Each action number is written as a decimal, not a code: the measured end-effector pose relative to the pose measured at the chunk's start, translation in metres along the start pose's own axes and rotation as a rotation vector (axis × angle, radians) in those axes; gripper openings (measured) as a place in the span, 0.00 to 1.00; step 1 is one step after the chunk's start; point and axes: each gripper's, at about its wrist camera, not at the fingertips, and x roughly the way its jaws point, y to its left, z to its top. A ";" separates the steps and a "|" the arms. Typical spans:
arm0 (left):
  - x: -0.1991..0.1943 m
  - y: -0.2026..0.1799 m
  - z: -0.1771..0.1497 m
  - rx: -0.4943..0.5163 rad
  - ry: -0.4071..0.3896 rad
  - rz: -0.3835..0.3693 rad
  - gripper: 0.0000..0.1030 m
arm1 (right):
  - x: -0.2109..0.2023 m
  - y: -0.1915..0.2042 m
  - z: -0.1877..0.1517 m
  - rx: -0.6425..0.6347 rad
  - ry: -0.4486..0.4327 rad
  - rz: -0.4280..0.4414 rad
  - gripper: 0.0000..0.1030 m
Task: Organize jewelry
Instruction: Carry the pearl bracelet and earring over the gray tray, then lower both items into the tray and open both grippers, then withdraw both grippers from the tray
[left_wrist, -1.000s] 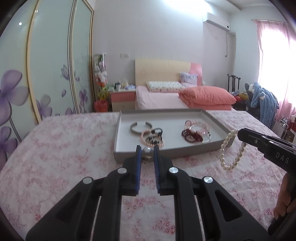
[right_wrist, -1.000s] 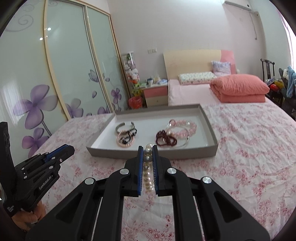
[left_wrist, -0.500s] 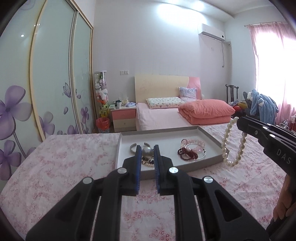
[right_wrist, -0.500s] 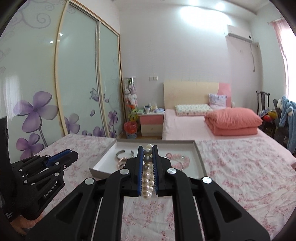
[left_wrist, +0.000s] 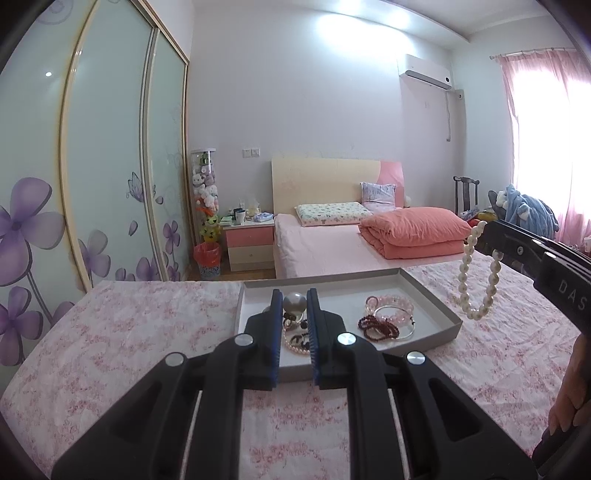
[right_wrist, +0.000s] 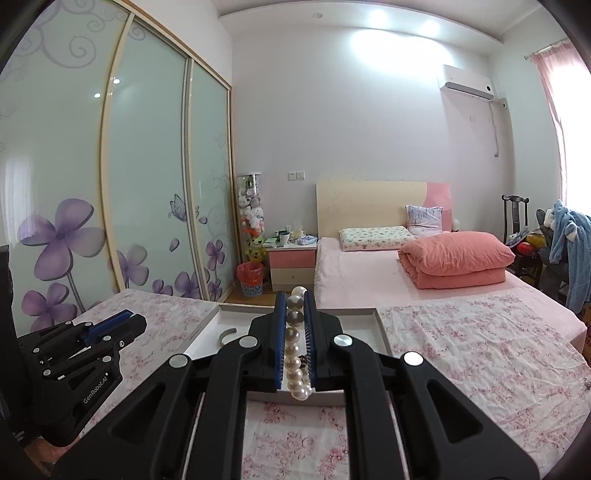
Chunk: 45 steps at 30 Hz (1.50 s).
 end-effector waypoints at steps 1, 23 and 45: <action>0.002 -0.001 0.001 0.003 -0.001 -0.001 0.13 | 0.001 0.000 0.000 0.000 0.000 0.000 0.10; 0.100 -0.007 0.005 0.006 0.104 -0.015 0.13 | 0.099 -0.014 -0.008 0.047 0.131 0.002 0.10; 0.120 0.046 0.003 -0.115 0.159 0.022 0.37 | 0.101 -0.058 -0.016 0.207 0.226 -0.039 0.37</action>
